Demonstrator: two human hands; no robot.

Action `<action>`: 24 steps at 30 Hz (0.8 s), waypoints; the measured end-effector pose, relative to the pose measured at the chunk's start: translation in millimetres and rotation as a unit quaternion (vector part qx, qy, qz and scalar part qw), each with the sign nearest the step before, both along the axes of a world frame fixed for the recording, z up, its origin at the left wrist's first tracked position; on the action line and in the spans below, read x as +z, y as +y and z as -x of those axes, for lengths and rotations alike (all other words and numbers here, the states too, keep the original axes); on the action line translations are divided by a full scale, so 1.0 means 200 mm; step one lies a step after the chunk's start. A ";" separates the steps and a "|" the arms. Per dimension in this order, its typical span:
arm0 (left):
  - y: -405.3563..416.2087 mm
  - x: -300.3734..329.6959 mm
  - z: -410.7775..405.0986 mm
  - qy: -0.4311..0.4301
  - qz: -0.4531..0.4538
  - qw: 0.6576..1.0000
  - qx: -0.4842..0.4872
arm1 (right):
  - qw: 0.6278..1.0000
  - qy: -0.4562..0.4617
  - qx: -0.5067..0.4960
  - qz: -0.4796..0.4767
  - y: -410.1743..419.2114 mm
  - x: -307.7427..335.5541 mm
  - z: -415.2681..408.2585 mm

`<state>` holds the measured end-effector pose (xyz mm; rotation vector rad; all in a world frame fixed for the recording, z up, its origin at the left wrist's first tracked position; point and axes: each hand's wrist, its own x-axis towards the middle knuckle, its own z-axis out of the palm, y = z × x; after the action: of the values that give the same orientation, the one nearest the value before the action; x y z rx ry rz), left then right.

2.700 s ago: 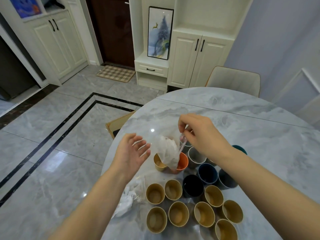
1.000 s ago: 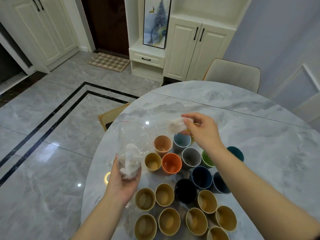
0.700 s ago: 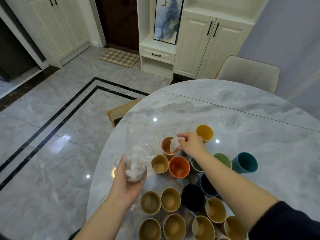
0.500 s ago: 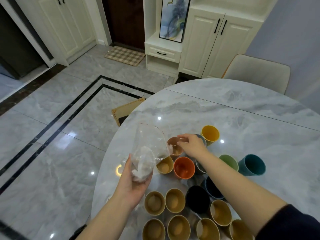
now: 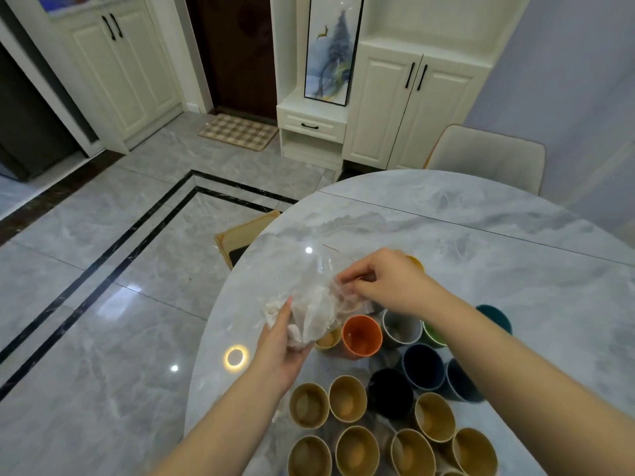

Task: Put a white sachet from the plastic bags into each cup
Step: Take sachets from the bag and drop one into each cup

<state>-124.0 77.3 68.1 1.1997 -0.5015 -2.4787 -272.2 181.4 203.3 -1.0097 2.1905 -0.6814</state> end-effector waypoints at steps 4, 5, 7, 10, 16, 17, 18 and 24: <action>0.03 0.03 0.00 0.000 0.015 0.999 -0.037 | 0.998 0.039 0.042 -0.034 0.02 -0.03 -0.06; 0.04 0.04 0.00 0.005 0.009 0.999 -0.042 | 0.996 0.064 0.053 -0.042 0.02 -0.04 -0.08; 0.06 0.07 0.00 0.009 -0.009 0.999 -0.047 | 0.993 0.099 0.054 -0.034 0.02 -0.05 -0.11; 0.08 0.10 -0.01 0.002 -0.031 0.999 -0.042 | 0.991 0.128 0.034 0.008 0.03 -0.09 -0.11; 0.09 0.13 0.00 -0.024 -0.063 0.998 -0.021 | 0.992 -0.024 -0.057 0.107 0.10 -0.03 -0.04; 0.09 0.13 0.00 -0.024 -0.068 0.997 -0.022 | 0.985 -0.056 -0.086 0.136 0.11 -0.01 -0.02; 0.10 0.14 0.01 -0.023 -0.072 0.997 -0.024 | 0.977 -0.074 -0.113 0.162 0.13 0.00 0.01; 0.08 0.13 0.06 -0.029 -0.104 0.994 -0.014 | 0.944 -0.013 -0.251 0.215 0.22 -0.02 0.25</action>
<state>-136.4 93.8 93.9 1.3538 -0.2802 -2.5769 -322.4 226.2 199.7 -0.6180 2.3443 -1.4453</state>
